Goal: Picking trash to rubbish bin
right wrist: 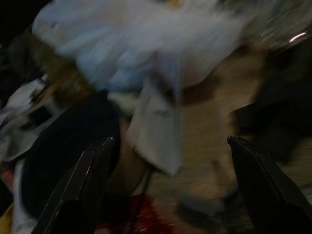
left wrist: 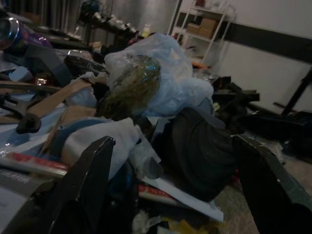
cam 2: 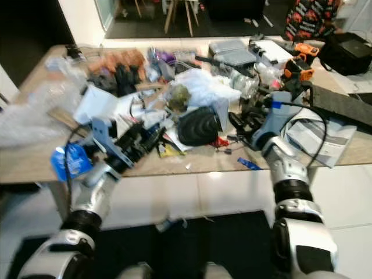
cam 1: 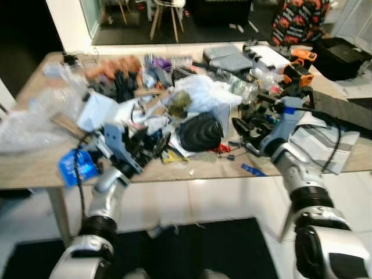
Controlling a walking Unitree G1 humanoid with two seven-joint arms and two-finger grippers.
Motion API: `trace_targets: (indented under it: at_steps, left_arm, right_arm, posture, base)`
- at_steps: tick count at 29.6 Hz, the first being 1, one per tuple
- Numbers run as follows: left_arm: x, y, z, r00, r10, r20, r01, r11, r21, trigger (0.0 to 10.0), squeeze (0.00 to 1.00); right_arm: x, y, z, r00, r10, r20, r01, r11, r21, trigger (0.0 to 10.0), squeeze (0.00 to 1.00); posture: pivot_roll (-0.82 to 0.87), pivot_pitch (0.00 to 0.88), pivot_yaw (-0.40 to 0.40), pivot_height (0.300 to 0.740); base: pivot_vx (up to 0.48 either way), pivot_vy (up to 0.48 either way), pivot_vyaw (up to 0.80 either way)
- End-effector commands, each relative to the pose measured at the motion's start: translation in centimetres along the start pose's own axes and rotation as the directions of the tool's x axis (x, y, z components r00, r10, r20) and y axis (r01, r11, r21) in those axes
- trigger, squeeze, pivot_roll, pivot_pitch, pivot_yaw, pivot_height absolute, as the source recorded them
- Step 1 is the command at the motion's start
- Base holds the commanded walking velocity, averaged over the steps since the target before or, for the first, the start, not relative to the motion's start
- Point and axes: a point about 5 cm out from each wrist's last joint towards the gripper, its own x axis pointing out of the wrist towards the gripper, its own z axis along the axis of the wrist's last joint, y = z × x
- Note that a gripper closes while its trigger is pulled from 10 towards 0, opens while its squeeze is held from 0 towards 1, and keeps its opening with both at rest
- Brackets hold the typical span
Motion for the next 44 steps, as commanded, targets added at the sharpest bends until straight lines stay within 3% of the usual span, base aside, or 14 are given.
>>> trace_targets:
  at_steps: [1, 4, 9, 14, 23, 38, 44]
  left_arm:
    - [-0.3, -0.3, -0.2, 1.000, -0.025, 0.012, 0.025, 1.000, -0.006, 10.0, 0.00]
    - [-0.4, -0.4, -0.2, 0.999, -0.037, 0.016, 0.037, 0.999, -0.010, 10.0, 0.00]
    - [-0.7, -1.0, -0.2, 0.990, -0.138, 0.032, 0.139, 0.989, -0.042, 10.0, 0.00]
    - [-1.0, -1.2, -0.3, 0.985, -0.170, 0.017, 0.171, 0.985, -0.029, 10.0, 0.00]
    - [-1.1, -1.5, -0.3, 0.981, -0.195, 0.008, 0.195, 0.981, -0.016, 10.0, 0.00]
    - [-1.1, -1.6, -0.2, 0.981, -0.195, 0.009, 0.195, 0.981, -0.011, 10.0, 0.00]
    - [-1.1, -1.6, -0.2, 0.981, -0.193, 0.010, 0.193, 0.981, -0.015, 10.0, 0.00]
  right_arm:
    - [-0.1, -0.1, -0.2, 0.999, 0.029, -0.032, -0.029, 1.000, 0.006, 10.0, 0.00]
    - [-0.1, 0.0, -0.2, 0.998, 0.054, -0.043, -0.054, 0.999, 0.006, 10.0, 0.00]
    - [0.0, 1.8, -1.1, 0.970, 0.220, -0.105, -0.222, 0.975, -0.006, 10.0, 0.00]
    - [0.1, 2.9, -1.8, 0.946, 0.287, -0.153, -0.291, 0.957, -0.004, 10.0, 0.00]
    - [0.4, 2.5, -2.4, 0.959, 0.217, -0.180, -0.225, 0.974, -0.022, 10.0, 0.00]
    - [0.8, 2.6, -3.2, 0.962, 0.208, -0.175, -0.206, 0.978, 0.027, 10.0, 0.00]
    - [1.0, 3.0, -2.8, 0.956, 0.250, -0.156, -0.252, 0.968, 0.010, 10.0, 0.00]
  posture:
    - [-0.02, 0.023, -0.004, 0.740]
    - [-0.02, 0.023, -0.004, 0.740]
    - [-0.02, 0.020, 0.000, 0.740]
    - [-0.02, 0.015, 0.001, 0.740]
    - [-0.02, 0.010, -0.001, 0.740]
    - [-0.01, 0.026, 0.002, 0.740]
    - [-0.01, 0.032, 0.003, 0.740]
  base:
    - [0.000, 0.000, 0.00]
    - [0.000, 0.000, 0.00]
    - [0.000, 0.000, 0.00]
    - [0.000, 0.000, 0.00]
    - [0.000, 0.000, 0.00]
    - [0.000, 0.000, 0.00]
    - [0.000, 0.000, 0.00]
